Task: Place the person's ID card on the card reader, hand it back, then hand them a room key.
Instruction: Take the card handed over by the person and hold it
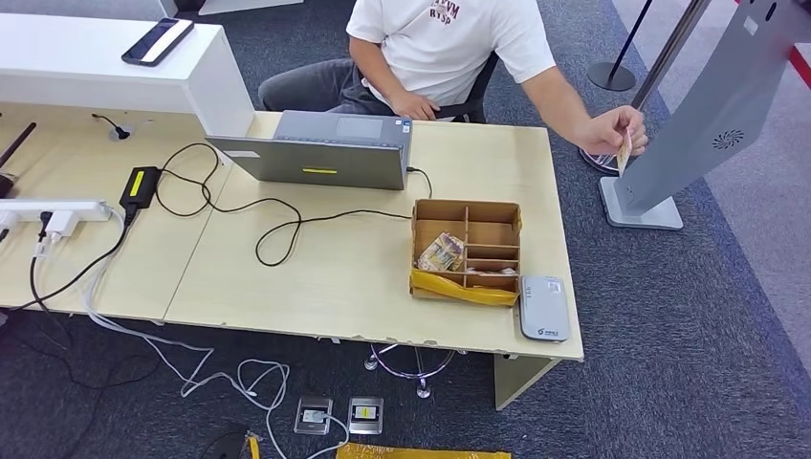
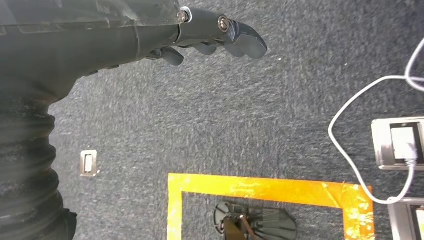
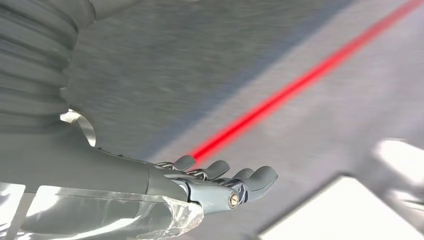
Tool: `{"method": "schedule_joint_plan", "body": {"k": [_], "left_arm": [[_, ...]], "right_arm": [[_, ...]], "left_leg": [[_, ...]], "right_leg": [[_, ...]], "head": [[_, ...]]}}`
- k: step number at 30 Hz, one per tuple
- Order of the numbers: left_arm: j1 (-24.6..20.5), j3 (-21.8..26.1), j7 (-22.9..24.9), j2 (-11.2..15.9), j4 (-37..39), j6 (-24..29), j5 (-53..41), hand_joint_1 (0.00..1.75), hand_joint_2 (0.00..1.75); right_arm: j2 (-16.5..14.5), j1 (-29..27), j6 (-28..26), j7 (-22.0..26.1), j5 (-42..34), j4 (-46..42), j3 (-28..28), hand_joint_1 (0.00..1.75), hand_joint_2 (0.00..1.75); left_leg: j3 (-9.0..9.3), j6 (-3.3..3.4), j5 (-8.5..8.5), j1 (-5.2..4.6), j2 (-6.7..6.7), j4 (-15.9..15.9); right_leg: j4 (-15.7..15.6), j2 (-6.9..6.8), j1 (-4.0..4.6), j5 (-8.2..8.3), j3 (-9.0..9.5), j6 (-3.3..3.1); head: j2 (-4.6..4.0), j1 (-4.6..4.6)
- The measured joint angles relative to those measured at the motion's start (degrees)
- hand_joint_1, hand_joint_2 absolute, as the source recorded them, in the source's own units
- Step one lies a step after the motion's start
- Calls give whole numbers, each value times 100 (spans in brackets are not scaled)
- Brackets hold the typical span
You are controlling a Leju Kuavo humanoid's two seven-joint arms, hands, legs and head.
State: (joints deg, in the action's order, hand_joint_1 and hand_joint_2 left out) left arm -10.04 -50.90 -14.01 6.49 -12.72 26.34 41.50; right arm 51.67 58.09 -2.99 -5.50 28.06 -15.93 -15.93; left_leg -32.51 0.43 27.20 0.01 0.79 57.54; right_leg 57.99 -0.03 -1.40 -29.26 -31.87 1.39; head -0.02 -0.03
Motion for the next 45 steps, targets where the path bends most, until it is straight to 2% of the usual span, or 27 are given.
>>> {"method": "schedule_joint_plan", "body": {"k": [3,6,8,11,16,21,28,35,39,45], "left_arm": [[-15,0,-59,-4,-2,63,-41,0,175],[-32,0,-117,-11,-11,97,-99,0,175],[-35,-1,-132,-11,-15,109,-120,0,175],[-34,-2,-133,-13,-16,114,-132,0,175],[-21,-2,-133,-13,-15,121,-142,0,175],[-24,-14,-135,-13,-15,121,-191,0,175],[-33,-108,-149,-1,-17,57,-313,0,175],[-36,-154,-164,1,-17,29,-310,0,175],[-37,-205,-151,32,-17,-36,-350,0,175],[-34,-241,-131,80,-17,-55,-360,0,175]], "right_arm": [[-161,633,-3,576,335,-80,365,0,175],[-485,1041,-176,1196,651,-228,841,0,175],[-736,1216,-317,1380,756,-352,1204,0,175],[-963,1332,-385,1437,733,-491,1611,0,175],[-1128,1377,-470,1671,644,-618,2064,0,175],[-1496,1387,-1057,2211,1002,-859,2640,0,175],[-2356,1382,-1226,2256,1288,-1401,3658,0,175],[-3310,1250,-1455,2398,1382,-1460,4423,0,175],[-3601,1127,-1435,2435,1387,-1492,4686,0,175],[-3818,952,-1297,2432,1295,-1743,4931,0,175]], "left_leg": [[3,-4,-4,4,-6,0],[2,-10,-15,13,4,0],[4,-11,-20,17,11,1],[-1,-15,-26,23,40,3],[-16,-17,-31,22,59,2],[-14,-17,-31,23,38,1],[-11,-32,-40,43,26,0],[-11,-36,-43,49,29,1],[-14,-38,-44,48,36,1],[-13,-38,-43,47,28,1]], "right_leg": [[2,6,5,0,0,0],[2,0,13,1,2,-1],[2,-5,15,2,2,-1],[2,-35,20,2,3,-1],[1,-52,19,1,0,-2],[1,-28,21,5,-3,-3],[6,-18,41,15,-6,-17],[6,-20,48,14,-9,-17],[5,-26,47,14,-9,-18],[3,-18,46,15,-11,-17]], "head": [[0,2],[0,3],[1,1],[0,2],[0,3],[0,2],[-1,2],[-1,3],[0,5],[1,5]]}}
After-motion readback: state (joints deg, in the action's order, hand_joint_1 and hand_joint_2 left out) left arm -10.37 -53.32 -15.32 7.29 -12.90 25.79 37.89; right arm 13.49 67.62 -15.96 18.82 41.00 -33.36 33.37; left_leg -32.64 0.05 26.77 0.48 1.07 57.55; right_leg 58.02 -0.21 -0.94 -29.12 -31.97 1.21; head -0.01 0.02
